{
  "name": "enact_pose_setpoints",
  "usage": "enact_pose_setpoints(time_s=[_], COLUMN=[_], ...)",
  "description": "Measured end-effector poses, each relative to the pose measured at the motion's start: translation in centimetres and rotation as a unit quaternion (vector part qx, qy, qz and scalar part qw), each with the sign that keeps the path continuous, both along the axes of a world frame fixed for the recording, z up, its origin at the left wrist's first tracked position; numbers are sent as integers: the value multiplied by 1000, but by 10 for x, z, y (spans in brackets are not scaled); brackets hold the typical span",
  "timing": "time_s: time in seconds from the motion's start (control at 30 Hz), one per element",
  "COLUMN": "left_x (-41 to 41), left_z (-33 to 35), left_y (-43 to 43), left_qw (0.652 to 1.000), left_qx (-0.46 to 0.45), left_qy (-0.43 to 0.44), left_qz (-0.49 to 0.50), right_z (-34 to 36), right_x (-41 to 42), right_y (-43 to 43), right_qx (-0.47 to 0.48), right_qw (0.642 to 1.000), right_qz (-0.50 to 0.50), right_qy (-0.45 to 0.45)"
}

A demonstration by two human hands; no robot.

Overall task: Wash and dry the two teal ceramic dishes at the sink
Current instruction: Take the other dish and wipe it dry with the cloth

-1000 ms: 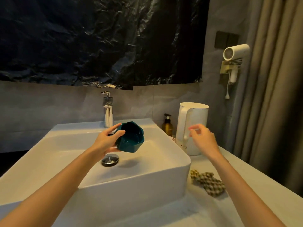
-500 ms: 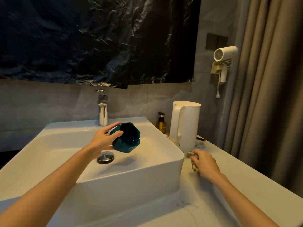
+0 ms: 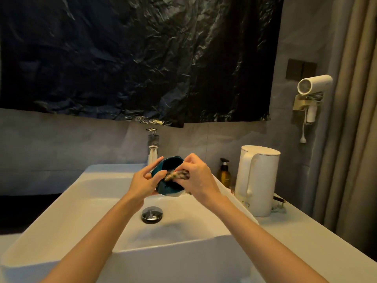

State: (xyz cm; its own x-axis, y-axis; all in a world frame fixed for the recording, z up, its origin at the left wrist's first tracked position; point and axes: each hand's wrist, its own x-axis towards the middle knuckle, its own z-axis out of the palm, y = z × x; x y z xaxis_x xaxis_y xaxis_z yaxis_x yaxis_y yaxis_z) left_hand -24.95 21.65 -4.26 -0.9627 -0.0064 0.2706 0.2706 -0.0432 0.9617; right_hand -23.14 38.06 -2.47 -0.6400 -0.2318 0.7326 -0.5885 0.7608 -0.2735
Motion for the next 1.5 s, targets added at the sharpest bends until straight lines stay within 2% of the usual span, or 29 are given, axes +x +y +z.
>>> enact_pose_setpoints(time_s=[0.1,0.23,0.47,0.53,0.63,0.8,0.97,1.07,1.2,1.27,1.5], left_x=[-1,-3,-5,-6,-6,-7,-9,-9,-11,-10,-5], left_z=[0,0,-3,-2,-4,-4,-7,-6,-6,-6,-7], left_y=[1,0,-4,-5,-5,-3,-7,-6,-10,-10,-4], left_qw=[1000,1000,999,999,999,998,997,997,999,999,996], left_qx=[-24,-13,0,-12,-36,-55,-76,-72,-37,-33,-82], left_qy=[-3,-12,-9,-9,-20,-30,-27,-27,-33,-35,-29], left_qz=[-3,7,36,38,27,9,-1,1,20,17,-11], right_z=[-4,-9,-20,-25,-23,-21,-24,-23,-19,-17,-9], right_x=[-21,-34,-36,-36,-37,-40,-35,-33,-29,-29,-25], right_y=[-16,-23,-11,-10,-12,-15,-18,-16,-10,-6,-14], right_qx=[-22,-43,101,110,70,72,37,63,106,124,133], right_qw=[1000,999,991,990,994,987,999,998,989,986,991], right_qz=[-5,-15,84,84,81,-4,-15,-11,40,44,-25], right_qy=[9,26,37,39,27,141,19,-5,-95,-99,-13])
